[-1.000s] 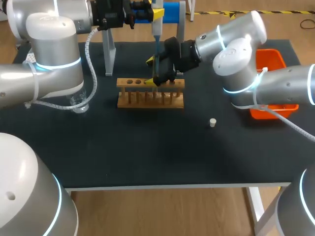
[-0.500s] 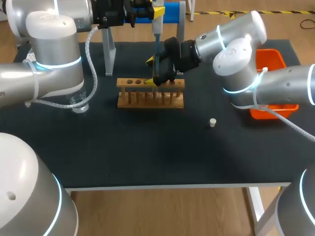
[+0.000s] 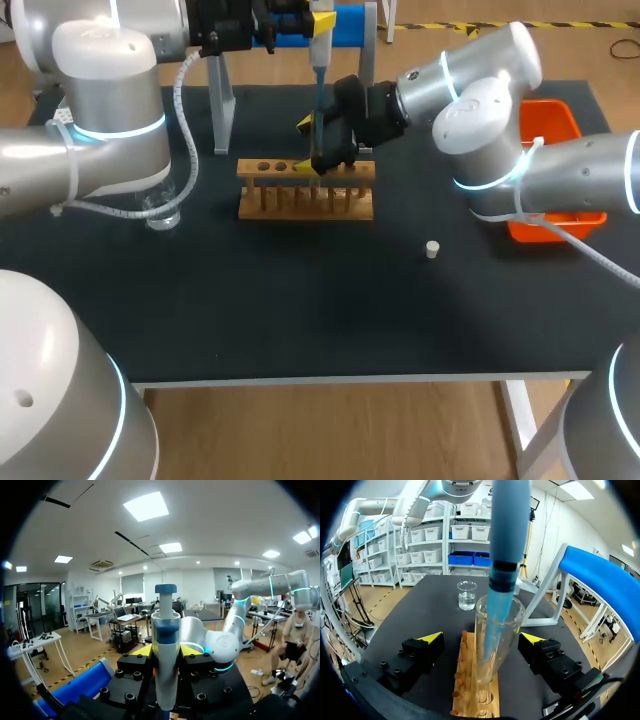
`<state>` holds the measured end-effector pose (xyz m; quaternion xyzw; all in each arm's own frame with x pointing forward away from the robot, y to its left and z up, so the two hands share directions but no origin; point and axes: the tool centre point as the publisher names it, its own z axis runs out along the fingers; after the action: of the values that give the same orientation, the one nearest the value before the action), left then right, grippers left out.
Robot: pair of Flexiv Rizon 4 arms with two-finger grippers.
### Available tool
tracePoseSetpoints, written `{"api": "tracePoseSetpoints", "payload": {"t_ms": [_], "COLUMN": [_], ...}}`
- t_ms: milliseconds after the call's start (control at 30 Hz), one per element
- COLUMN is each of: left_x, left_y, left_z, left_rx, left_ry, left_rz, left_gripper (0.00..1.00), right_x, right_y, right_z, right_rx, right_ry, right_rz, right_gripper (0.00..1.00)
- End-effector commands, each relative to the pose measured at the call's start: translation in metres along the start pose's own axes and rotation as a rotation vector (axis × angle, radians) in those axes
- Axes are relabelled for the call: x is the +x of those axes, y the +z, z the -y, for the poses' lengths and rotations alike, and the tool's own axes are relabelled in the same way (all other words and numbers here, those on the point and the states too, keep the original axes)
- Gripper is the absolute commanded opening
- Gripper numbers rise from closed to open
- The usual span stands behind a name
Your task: Invert the test tube, pick up the pipette, mount the tip to pipette, aspirate from beaker and dispense into the tube, eject the tip, return the pipette, and cap with the stopper.
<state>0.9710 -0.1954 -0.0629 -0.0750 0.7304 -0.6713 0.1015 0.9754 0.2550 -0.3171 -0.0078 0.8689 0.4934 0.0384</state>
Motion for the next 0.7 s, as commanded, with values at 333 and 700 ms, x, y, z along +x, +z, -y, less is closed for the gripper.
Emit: {"api": "tracePoseSetpoints", "payload": {"t_ms": [333,700], "left_x": [0.003,0.004], "left_y": [-0.001,-0.001], "left_z": [0.007,0.016], "left_rx": [-0.008,-0.007], "left_ry": [0.010,0.026], "left_rz": [0.007,0.013], "left_gripper": [0.00,0.00], "right_x": [-0.001,-0.001], "right_y": [-0.001,-0.001], "right_z": [0.000,0.000], "right_rx": [0.002,0.002], "right_ry": [0.001,0.001], "right_rz": [-0.003,-0.003], "right_gripper": [1.00,1.00]}}
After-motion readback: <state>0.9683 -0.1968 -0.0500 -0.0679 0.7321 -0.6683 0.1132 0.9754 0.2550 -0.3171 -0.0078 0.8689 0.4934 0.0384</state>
